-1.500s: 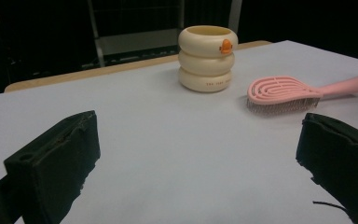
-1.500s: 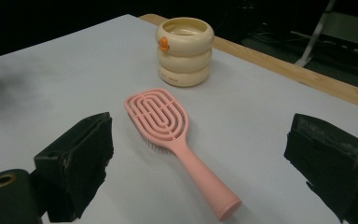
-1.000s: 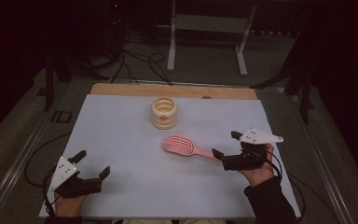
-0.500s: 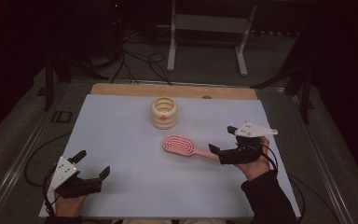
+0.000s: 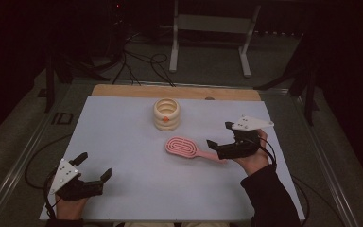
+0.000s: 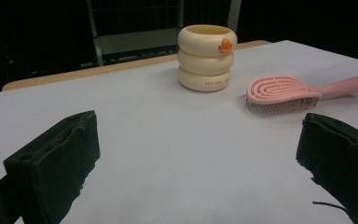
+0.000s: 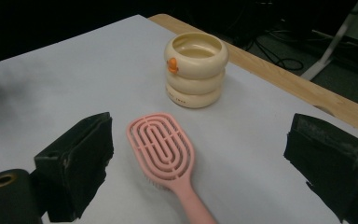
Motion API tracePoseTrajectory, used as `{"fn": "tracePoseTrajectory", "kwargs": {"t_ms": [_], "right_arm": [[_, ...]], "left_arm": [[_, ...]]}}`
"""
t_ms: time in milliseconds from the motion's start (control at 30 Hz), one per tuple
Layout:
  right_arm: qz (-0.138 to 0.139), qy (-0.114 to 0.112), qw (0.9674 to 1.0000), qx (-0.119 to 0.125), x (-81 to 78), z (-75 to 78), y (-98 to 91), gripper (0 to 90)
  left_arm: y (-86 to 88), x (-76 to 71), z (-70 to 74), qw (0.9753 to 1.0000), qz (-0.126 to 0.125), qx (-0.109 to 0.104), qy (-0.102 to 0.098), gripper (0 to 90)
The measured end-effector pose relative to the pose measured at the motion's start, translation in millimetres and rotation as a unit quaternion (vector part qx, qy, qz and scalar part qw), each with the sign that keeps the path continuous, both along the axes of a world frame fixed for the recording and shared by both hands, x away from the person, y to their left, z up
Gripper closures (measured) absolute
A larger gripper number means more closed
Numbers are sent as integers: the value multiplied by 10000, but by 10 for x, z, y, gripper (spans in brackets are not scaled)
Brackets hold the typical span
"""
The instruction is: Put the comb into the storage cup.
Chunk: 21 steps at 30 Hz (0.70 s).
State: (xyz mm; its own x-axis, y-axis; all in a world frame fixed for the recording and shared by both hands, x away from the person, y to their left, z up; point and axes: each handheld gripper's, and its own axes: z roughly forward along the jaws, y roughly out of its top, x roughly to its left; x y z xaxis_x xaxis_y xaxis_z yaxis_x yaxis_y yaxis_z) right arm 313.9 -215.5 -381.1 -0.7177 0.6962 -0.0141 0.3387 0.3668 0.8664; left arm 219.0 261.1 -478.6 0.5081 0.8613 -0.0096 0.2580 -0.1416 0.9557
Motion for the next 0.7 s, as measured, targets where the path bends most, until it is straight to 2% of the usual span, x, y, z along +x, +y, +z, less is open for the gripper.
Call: {"fn": "tracePoseTrajectory", "kwargs": {"t_ms": [200, 500, 700], "right_arm": [[-21, 86, 9999, -123, 97, -38, 25, 73], [56, 254, 9996, -116, 253, -77, 57, 74], [160, 364, 9989, -261, 365, -107, 112, 74]], "left_arm": [[-9, 3, -4, 10000, -18, 14, 10, 3], [-8, 3, -8, 10000, -22, 8, 18, 2], [-12, 2, -11, 10000, -26, -7, 20, 3]]}}
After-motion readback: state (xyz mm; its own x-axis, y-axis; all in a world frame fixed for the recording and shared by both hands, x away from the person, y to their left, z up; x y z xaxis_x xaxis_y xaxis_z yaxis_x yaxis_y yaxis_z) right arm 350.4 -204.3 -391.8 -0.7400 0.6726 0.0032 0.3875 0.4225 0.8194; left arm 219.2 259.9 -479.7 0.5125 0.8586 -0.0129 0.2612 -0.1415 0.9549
